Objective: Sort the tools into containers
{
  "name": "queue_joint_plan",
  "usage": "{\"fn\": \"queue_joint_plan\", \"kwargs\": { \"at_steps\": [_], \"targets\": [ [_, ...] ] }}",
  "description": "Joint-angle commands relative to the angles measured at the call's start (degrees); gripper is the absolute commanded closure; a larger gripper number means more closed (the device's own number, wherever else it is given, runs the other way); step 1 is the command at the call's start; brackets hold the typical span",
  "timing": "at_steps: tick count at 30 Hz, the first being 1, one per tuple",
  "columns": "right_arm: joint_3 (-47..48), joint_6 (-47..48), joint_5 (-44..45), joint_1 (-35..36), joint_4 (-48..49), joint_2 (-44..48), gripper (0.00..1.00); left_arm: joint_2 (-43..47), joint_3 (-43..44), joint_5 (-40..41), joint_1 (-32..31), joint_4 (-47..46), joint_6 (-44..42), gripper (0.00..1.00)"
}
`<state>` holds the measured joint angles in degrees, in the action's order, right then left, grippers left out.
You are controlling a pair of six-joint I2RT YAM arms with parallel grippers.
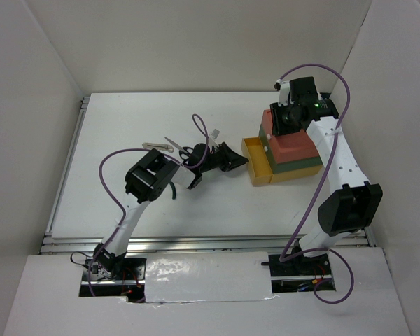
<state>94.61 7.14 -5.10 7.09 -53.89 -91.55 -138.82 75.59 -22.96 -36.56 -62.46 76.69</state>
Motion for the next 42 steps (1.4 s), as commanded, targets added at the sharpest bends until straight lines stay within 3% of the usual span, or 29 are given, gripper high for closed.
{"fn": "queue_joint_plan", "kwargs": {
  "at_steps": [1, 18, 26, 28, 30, 33, 37, 42],
  "targets": [
    [-2.1, 0.5, 3.7, -0.8, -3.5, -4.0, 0.58, 4.5, -2.0, -0.7, 1.8, -0.5, -2.8, 0.92],
    [-2.2, -0.2, 3.7, -0.5, -3.4, -4.1, 0.58, 12.3, -15.8, -2.1, 4.7, -0.6, -5.9, 0.93],
    [-1.9, -0.3, 3.9, -0.3, -3.7, -4.1, 0.58, 12.6, -18.2, -2.1, 5.7, -1.1, -6.0, 0.89],
    [-1.8, -0.3, 3.9, -0.2, -3.8, -4.2, 0.58, 12.9, -18.1, -2.1, 6.0, -0.7, -6.1, 0.75],
    [-1.8, -0.3, 4.0, -0.2, -3.7, -4.1, 0.58, 13.1, -17.7, -2.6, 6.3, 0.1, -6.3, 0.5],
    [-1.9, -0.4, 4.0, -0.2, -3.7, -4.1, 0.58, 15.2, -18.2, -2.1, 6.7, 1.0, -8.4, 0.33],
    [-1.1, -0.6, 3.3, -0.1, -4.3, -4.5, 0.58, 18.1, -19.2, -3.6, 7.8, 2.2, -11.0, 0.33],
    [-0.7, -0.6, 3.4, 0.2, -3.9, -4.3, 0.58, 22.9, -22.8, -6.6, 10.1, 3.8, -14.8, 0.41]
  ]
}}
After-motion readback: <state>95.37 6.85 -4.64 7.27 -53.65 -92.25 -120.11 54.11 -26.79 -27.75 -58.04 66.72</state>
